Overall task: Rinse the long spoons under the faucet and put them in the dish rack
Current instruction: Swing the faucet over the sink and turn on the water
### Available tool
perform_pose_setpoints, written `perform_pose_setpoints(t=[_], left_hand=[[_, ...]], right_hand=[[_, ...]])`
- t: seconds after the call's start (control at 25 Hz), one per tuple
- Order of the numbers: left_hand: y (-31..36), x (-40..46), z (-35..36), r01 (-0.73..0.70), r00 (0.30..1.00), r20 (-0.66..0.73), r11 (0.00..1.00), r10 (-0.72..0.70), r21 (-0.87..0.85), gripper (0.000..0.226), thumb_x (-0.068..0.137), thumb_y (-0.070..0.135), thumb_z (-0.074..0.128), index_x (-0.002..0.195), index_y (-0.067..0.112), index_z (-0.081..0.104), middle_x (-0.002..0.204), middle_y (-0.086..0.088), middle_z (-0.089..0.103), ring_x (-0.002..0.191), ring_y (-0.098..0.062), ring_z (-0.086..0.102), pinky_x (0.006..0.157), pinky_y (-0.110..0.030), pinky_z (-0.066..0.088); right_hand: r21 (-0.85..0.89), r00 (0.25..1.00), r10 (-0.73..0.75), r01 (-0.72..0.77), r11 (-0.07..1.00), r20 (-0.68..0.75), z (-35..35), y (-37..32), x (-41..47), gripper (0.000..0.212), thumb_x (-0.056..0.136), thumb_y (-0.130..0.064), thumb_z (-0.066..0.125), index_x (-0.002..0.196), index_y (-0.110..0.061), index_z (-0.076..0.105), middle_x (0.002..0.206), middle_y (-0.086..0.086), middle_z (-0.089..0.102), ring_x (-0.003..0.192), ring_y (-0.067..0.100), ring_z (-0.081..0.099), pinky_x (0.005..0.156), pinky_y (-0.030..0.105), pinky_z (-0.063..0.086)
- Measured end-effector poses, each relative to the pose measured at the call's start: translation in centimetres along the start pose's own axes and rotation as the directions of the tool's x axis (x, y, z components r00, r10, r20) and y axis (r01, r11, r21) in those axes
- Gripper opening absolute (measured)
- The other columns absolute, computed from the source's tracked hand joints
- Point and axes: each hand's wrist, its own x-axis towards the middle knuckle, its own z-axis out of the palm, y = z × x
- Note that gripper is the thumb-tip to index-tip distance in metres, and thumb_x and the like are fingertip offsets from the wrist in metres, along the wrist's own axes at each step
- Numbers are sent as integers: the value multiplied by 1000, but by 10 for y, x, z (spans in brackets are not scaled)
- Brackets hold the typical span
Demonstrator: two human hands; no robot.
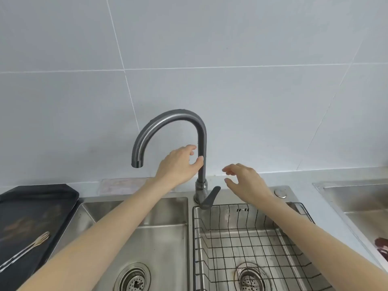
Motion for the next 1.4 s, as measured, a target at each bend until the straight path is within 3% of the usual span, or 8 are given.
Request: perform_pose_setpoints(t=[0.16, 0.28, 0.44, 0.64, 0.8, 1.16, 1.4], left_hand=[[2, 22, 6, 23, 999, -26, 996, -26, -81, 53, 92, 40, 46, 139, 18, 37, 137, 1, 52, 121, -18, 53, 101, -36, 42], [10, 39, 4, 35, 997, -66, 977, -50, -212, 44, 91, 38, 50, 128, 15, 49, 128, -1, 60, 112, -19, 60, 93, -28, 43], [14, 58, 7, 49, 993, -92, 959, -78, -279, 34, 89, 39, 54, 109, 12, 58, 115, -1, 66, 102, -19, 62, 82, -23, 39], [12, 60, 20, 40, 976, -187, 929, -116, -368, 28, 90, 32, 55, 106, 10, 59, 111, -4, 69, 98, -20, 64, 78, -21, 38], [12, 56, 23, 39, 967, -223, 941, -120, -336, 28, 90, 34, 55, 105, 12, 60, 112, -4, 70, 103, -21, 64, 78, -23, 36], [13, 54, 25, 26, 956, -271, 956, -109, -293, 29, 90, 37, 53, 104, 13, 60, 109, -5, 72, 110, -22, 62, 91, -30, 39], [13, 54, 26, 39, 953, -277, 954, -126, -298, 29, 90, 38, 53, 105, 14, 60, 110, -5, 72, 111, -23, 61, 88, -28, 37]], right_hand=[[1, 997, 24, -24, 1000, 71, 23, 7, 11, 30, 92, -19, 50, 122, -17, 55, 125, 0, 59, 113, 20, 57, 92, 38, 50], [29, 995, 23, -26, 999, 100, 38, 12, 17, 30, 91, -17, 51, 120, -18, 56, 122, 0, 61, 109, 19, 59, 87, 35, 51], [41, 996, 46, -49, 998, 80, 49, 15, 22, 24, 90, -15, 52, 111, -17, 63, 114, 1, 63, 104, 22, 61, 82, 35, 51], [32, 998, 64, -65, 997, 22, 58, 12, 21, 16, 89, -12, 53, 100, -12, 64, 108, 4, 63, 96, 27, 61, 72, 33, 48], [41, 996, 84, -83, 996, -27, 63, 11, 20, 14, 89, -10, 53, 97, -9, 64, 104, 6, 64, 92, 29, 61, 66, 27, 39], [23, 996, 78, -78, 997, -37, 66, 9, 10, 13, 89, -9, 51, 94, -7, 63, 101, 8, 62, 88, 32, 61, 63, 28, 37], [24, 996, 75, -74, 997, -39, 65, 10, 8, 13, 89, -9, 51, 94, -8, 63, 102, 7, 62, 88, 32, 61, 63, 28, 37]])
